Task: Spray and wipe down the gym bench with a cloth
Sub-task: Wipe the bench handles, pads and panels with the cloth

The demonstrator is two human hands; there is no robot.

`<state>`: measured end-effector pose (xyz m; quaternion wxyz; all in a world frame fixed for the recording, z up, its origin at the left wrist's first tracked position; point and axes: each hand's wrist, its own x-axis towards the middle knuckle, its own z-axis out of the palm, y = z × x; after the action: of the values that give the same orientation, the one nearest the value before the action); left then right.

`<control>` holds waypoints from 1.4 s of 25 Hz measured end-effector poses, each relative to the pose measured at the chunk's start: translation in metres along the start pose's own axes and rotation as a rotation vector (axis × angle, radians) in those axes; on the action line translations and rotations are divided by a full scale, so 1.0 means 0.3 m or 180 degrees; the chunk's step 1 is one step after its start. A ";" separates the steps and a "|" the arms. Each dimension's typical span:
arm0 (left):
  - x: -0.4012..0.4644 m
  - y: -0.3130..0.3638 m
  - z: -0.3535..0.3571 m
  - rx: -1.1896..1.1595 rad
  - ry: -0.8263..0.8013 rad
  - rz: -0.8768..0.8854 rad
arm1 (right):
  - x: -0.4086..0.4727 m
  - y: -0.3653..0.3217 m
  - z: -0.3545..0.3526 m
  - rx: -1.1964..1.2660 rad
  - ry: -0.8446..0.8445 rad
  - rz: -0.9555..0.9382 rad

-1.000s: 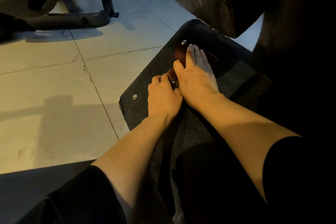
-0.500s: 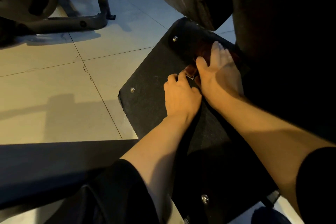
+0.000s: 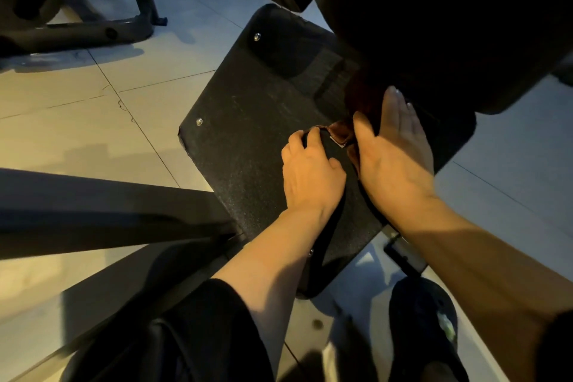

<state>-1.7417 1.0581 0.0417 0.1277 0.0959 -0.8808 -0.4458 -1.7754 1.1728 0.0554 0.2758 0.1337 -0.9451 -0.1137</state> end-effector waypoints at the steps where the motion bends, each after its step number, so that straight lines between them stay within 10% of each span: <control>1: -0.019 -0.012 -0.001 0.0039 -0.0061 -0.0004 | -0.023 0.002 0.000 0.0002 0.0043 -0.0018; 35: 0.431 -0.297 -0.193 0.0239 0.0432 -0.0651 | 0.590 -0.462 0.154 0.0121 -0.0499 -0.1187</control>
<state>-1.8416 0.9253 0.0206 0.1372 0.2199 -0.8718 -0.4157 -1.9183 0.9933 0.0644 0.1729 0.3022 -0.9245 -0.1550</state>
